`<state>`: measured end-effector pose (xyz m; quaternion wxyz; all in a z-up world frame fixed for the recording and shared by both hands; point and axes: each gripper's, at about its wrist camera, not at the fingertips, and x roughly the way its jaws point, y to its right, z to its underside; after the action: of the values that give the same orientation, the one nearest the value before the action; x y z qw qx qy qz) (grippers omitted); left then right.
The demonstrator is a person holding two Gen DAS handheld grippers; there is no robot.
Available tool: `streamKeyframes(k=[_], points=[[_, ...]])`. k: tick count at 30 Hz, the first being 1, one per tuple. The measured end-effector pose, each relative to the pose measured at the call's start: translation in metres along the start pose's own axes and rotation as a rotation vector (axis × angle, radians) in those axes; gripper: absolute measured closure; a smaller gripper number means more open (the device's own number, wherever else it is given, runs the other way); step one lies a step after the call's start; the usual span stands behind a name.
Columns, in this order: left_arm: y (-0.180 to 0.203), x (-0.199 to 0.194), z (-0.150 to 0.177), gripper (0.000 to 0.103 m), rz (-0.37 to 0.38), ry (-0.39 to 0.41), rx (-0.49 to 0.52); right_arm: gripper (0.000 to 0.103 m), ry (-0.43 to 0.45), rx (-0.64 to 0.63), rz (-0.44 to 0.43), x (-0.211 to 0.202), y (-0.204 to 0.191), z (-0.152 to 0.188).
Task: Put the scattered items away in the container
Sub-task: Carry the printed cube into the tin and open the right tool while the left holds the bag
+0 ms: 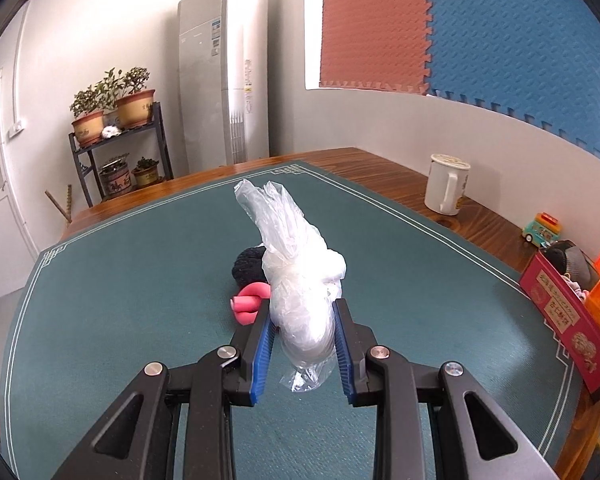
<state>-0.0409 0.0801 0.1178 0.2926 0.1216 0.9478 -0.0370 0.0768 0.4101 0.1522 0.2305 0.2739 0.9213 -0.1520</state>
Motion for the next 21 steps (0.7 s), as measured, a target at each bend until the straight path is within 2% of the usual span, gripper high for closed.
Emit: streamKeyframes(k=[7,10,18,21], points=[[0.015,-0.010,0.004,0.073,0.028,0.010,0.030,0.048,0.031,0.009,0.040,-0.010,0.013,-0.003],[0.023,-0.013,0.005,0.073,0.041,0.009,0.047,0.048,0.031,0.015,0.084,-0.009,0.022,-0.003],[0.036,-0.016,0.009,0.073,0.063,-0.002,0.070,0.047,-0.072,0.050,0.110,0.016,0.047,0.007],[0.040,-0.016,0.011,0.073,0.068,-0.007,0.077,0.043,-0.061,0.057,0.107,0.012,0.050,0.007]])
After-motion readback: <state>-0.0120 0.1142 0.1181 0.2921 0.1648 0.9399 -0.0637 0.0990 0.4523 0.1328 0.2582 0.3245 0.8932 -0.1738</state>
